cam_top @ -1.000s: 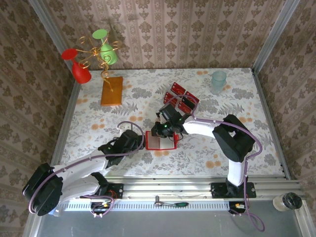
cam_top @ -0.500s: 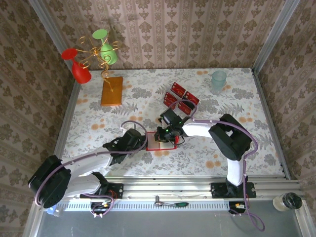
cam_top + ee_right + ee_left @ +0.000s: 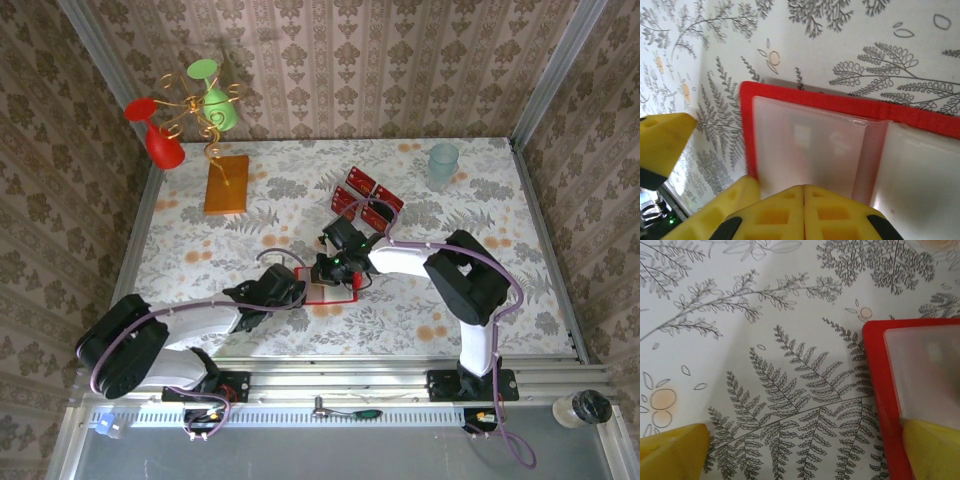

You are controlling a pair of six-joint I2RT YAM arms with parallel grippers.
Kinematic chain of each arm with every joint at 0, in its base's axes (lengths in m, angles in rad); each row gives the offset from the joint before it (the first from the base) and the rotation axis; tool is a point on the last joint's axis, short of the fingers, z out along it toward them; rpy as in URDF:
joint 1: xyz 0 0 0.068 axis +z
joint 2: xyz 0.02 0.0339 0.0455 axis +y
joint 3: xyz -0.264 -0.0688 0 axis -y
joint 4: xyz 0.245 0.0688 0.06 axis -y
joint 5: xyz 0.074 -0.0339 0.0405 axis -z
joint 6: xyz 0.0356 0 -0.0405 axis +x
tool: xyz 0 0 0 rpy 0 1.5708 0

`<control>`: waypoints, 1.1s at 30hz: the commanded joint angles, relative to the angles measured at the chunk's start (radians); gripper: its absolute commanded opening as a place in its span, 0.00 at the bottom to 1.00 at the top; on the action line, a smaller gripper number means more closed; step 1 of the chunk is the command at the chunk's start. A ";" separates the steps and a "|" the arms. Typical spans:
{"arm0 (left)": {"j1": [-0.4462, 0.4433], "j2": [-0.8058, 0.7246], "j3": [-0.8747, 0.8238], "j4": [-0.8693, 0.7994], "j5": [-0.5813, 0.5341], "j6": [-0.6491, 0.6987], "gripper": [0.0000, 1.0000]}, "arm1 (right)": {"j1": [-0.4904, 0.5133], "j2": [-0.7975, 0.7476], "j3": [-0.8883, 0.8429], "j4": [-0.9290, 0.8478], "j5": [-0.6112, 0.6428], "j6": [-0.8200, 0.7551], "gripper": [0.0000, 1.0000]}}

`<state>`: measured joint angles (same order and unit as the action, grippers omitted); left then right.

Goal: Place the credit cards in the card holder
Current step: Turn over the card slot at the card holder, then pick up the credit card from the storage box.

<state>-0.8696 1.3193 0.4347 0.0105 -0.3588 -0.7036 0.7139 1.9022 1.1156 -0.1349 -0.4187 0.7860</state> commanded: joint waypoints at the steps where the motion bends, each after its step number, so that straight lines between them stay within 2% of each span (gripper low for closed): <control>1: -0.015 0.020 0.024 0.018 -0.015 -0.002 1.00 | -0.043 -0.093 0.049 -0.087 0.037 -0.041 0.11; 3: -0.019 0.021 0.019 0.019 -0.024 -0.008 1.00 | -0.075 -0.123 0.082 -0.159 0.080 -0.084 0.16; 6: -0.021 0.015 0.010 0.017 -0.035 -0.015 1.00 | -0.113 -0.140 0.162 -0.308 0.194 -0.185 0.36; 10: -0.021 0.004 0.003 0.010 -0.050 -0.019 1.00 | -0.161 -0.108 0.285 -0.497 0.355 -0.321 0.47; 15: -0.017 0.004 -0.001 0.004 -0.054 -0.018 1.00 | -0.188 -0.017 0.427 -0.632 0.502 -0.445 0.48; 21: -0.009 0.009 -0.013 0.004 -0.052 -0.019 1.00 | -0.188 0.058 0.536 -0.698 0.651 -0.524 0.47; 33: -0.007 0.006 -0.007 0.005 -0.051 -0.011 1.00 | -0.188 0.171 0.671 -0.762 0.815 -0.623 0.46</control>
<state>-0.8822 1.3334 0.4328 0.0162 -0.3901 -0.7078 0.5224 2.0399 1.7504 -0.8436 0.3141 0.2104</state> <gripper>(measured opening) 0.999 0.466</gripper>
